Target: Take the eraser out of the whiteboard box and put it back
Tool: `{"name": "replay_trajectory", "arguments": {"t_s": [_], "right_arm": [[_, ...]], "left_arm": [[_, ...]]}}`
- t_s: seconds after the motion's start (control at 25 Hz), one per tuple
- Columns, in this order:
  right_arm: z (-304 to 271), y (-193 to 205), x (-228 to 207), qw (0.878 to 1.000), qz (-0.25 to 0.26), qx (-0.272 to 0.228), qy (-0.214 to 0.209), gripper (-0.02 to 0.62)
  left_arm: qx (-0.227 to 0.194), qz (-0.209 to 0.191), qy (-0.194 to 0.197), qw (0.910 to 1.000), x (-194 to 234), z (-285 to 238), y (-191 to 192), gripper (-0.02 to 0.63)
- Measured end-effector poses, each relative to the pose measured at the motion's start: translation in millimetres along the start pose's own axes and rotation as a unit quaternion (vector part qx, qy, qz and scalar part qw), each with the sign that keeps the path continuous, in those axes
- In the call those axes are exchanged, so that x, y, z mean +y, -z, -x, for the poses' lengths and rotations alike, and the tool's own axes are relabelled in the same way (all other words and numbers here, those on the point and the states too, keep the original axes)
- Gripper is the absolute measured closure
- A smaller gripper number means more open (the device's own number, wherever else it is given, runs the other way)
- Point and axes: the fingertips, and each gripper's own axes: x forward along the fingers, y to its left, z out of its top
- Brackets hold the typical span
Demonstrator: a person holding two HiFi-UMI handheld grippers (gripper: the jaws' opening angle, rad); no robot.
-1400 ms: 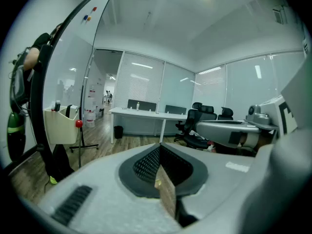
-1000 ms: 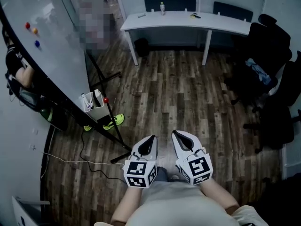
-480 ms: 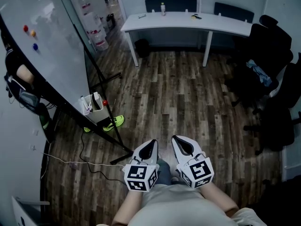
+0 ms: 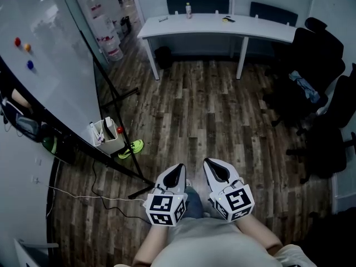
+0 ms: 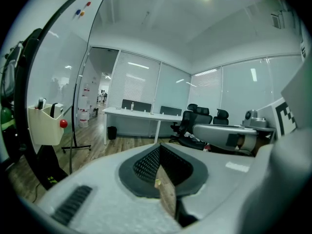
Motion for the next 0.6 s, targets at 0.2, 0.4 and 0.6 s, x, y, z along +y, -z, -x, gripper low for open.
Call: {"name": "replay_trajectory", "arguments": {"t_s": [0.2,0.4,0.6], "right_arm": [[-29.5,-6.1,-13.8,1.000,0.007,0.002,0.001,0.591],[-61.1,-13.2,-26.7,1.000,0.007,0.002,-0.001,0.591],[-95.1,-17.5,-36.7,1.000,0.012,0.009,-0.012,0.591]], "left_arm": [[0.001,0.000,0.004,1.0000,17.4,-24.9,-11.2,0.603],[0.000,0.000,0.003,1.0000,39.4,-46.9,-24.8,0.603],[0.002,0.008,-0.004,1.0000,63.6,-69.3,-34.0,0.603]]}}
